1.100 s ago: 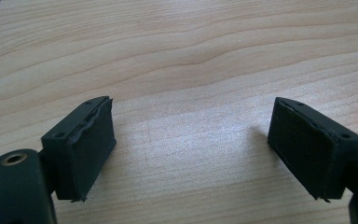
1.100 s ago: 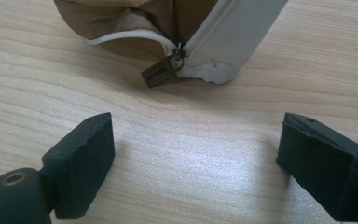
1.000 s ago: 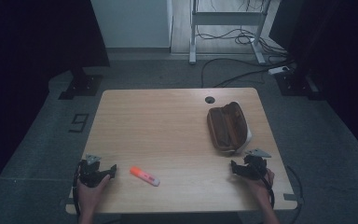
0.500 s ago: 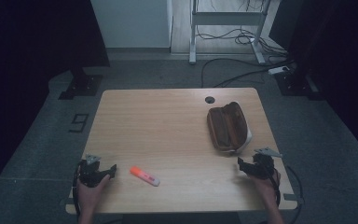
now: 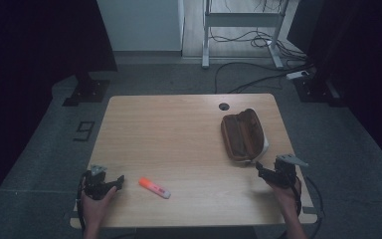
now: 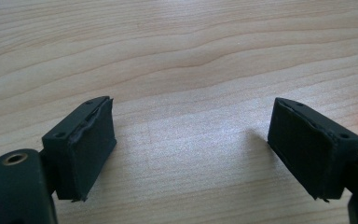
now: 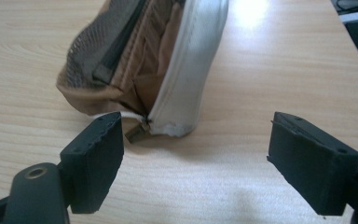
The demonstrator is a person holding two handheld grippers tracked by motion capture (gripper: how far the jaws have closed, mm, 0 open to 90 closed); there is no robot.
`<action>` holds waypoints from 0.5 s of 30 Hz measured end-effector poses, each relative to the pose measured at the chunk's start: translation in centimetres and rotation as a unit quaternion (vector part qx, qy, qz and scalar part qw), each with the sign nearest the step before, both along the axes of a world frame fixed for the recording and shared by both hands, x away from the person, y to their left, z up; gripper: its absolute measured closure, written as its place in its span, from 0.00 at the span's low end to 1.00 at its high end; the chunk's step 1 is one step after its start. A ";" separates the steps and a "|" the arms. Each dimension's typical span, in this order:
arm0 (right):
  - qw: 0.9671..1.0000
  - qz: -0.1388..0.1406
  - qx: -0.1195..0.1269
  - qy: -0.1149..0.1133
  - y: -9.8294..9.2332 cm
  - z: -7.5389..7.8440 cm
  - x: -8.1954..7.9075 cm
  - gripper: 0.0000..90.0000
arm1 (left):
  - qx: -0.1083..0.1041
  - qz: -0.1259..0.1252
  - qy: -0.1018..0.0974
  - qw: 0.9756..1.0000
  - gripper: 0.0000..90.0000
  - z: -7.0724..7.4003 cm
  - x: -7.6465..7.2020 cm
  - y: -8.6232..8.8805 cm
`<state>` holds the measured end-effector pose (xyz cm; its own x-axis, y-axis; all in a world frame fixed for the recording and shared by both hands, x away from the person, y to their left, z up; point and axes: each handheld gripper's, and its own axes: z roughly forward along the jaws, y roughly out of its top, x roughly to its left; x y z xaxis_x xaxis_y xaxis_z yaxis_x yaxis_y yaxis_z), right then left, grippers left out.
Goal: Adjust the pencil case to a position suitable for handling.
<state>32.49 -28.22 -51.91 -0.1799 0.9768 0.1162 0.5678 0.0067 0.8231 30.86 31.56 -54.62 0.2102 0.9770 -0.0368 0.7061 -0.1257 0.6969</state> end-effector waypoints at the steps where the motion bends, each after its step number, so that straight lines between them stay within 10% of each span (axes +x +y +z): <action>1: 1.000 0.000 0.000 0.000 0.0 0.0 0.0 0.20 | 0.000 0.000 0.000 1.000 0.17 0.0 0.0 0.0; 15: 1.000 0.004 0.012 -0.026 0.4 2.4 1.6 0.21 | -0.001 -0.002 0.001 1.000 0.17 0.0 -0.1 0.1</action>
<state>34.09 -27.79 -49.49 -0.1951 0.9722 0.1293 0.5236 -0.0083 0.8519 30.81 31.62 -54.60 0.2135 0.9761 -0.0394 0.7066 -0.1264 0.6962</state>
